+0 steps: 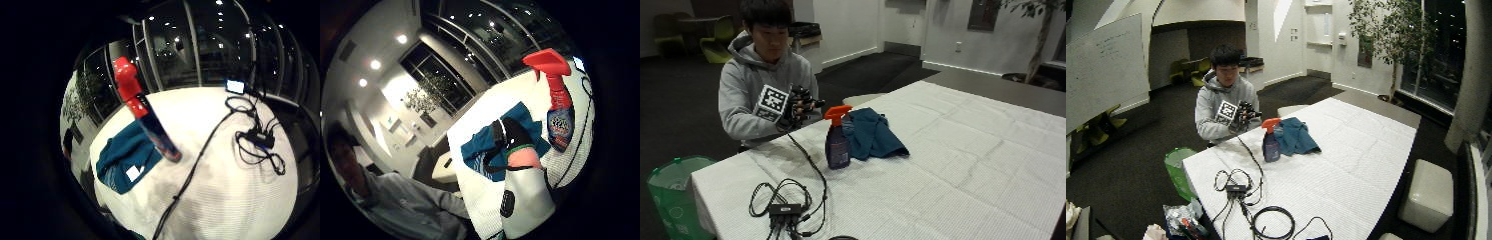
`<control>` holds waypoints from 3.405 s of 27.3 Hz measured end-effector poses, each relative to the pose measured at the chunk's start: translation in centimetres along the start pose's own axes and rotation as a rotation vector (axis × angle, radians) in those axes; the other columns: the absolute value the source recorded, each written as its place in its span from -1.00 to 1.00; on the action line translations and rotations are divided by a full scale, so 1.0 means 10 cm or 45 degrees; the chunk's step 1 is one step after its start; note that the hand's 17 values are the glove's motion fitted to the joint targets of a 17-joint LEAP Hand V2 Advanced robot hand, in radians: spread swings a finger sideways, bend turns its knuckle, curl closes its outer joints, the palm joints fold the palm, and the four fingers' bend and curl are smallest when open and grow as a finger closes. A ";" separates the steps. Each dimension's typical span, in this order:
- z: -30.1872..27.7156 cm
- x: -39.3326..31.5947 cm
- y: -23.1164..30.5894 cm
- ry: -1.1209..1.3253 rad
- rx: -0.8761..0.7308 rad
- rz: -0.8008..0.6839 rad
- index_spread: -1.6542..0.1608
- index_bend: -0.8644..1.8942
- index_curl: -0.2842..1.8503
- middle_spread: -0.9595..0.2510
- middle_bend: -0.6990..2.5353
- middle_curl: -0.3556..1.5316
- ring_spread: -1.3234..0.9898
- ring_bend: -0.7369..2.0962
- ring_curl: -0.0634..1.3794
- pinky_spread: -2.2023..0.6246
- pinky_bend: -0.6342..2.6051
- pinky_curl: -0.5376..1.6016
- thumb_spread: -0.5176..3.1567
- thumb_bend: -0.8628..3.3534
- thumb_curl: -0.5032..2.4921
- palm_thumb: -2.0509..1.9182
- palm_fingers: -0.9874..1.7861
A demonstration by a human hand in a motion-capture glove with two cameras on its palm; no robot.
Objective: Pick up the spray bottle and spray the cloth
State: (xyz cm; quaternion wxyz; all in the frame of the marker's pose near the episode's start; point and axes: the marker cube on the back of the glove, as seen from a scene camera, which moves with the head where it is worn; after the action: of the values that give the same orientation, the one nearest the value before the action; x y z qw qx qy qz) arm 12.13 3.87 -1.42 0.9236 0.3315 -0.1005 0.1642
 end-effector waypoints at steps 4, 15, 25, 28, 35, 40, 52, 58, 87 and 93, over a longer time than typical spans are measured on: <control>0.07 0.29 -0.11 -0.097 -0.050 0.172 0.44 -0.31 -0.57 0.50 -0.44 -0.34 0.15 -0.21 -0.53 0.72 -0.26 -0.18 -0.20 -0.55 -0.42 0.40 -0.21; 0.50 0.82 -0.42 -0.305 -0.259 0.474 0.46 -0.30 -0.59 0.55 -0.42 -0.30 0.15 -0.22 -0.53 0.71 -0.26 -0.18 -0.23 -0.61 -0.43 0.38 -0.32; 0.92 0.72 -0.60 -0.589 -0.461 0.537 0.49 -0.29 -0.59 0.60 -0.42 -0.29 0.14 -0.24 -0.54 0.70 -0.28 -0.18 -0.25 -0.61 -0.44 0.33 -0.30; 1.00 0.65 -0.67 -0.648 -0.507 0.536 0.50 -0.24 -0.57 0.58 -0.38 -0.28 0.13 -0.19 -0.54 0.69 -0.31 -0.21 -0.25 -0.61 -0.44 0.33 -0.08; 1.19 0.47 -0.81 -0.714 -0.683 0.537 0.56 -0.13 -0.47 0.50 -0.32 -0.23 0.07 -0.11 -0.48 0.62 -0.43 -0.26 -0.26 -0.59 -0.43 0.38 0.46; 1.34 0.31 -0.88 -0.637 -0.799 0.494 0.58 -0.12 -0.41 0.47 -0.26 -0.17 0.04 -0.10 -0.42 0.56 -0.47 -0.24 -0.32 -0.55 -0.37 0.49 0.62; 1.58 -0.50 -1.04 0.017 -1.336 0.179 0.61 -0.02 -0.30 0.45 -0.19 -0.11 0.01 -0.08 -0.34 0.44 -0.44 -0.19 -0.50 -0.59 -0.29 0.51 0.74; 1.47 -1.06 -1.16 0.374 -1.573 0.027 0.62 0.01 -0.28 0.45 -0.18 -0.09 0.00 -0.08 -0.32 0.42 -0.43 -0.17 -0.54 -0.60 -0.26 0.52 0.72; 1.97 -1.51 -0.75 0.824 -1.884 -0.034 0.64 0.01 -0.23 0.44 -0.17 -0.08 -0.01 -0.06 -0.29 0.41 -0.42 -0.15 -0.60 -0.60 -0.19 0.51 0.71; 2.00 -1.44 -0.71 0.994 -1.893 -0.106 0.64 0.02 -0.22 0.44 -0.17 -0.08 -0.01 -0.06 -0.29 0.41 -0.42 -0.15 -0.60 -0.60 -0.18 0.51 0.71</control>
State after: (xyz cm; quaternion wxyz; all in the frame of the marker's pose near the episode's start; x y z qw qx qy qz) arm -0.08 -17.62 5.46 0.8752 -0.4406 0.1567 0.1239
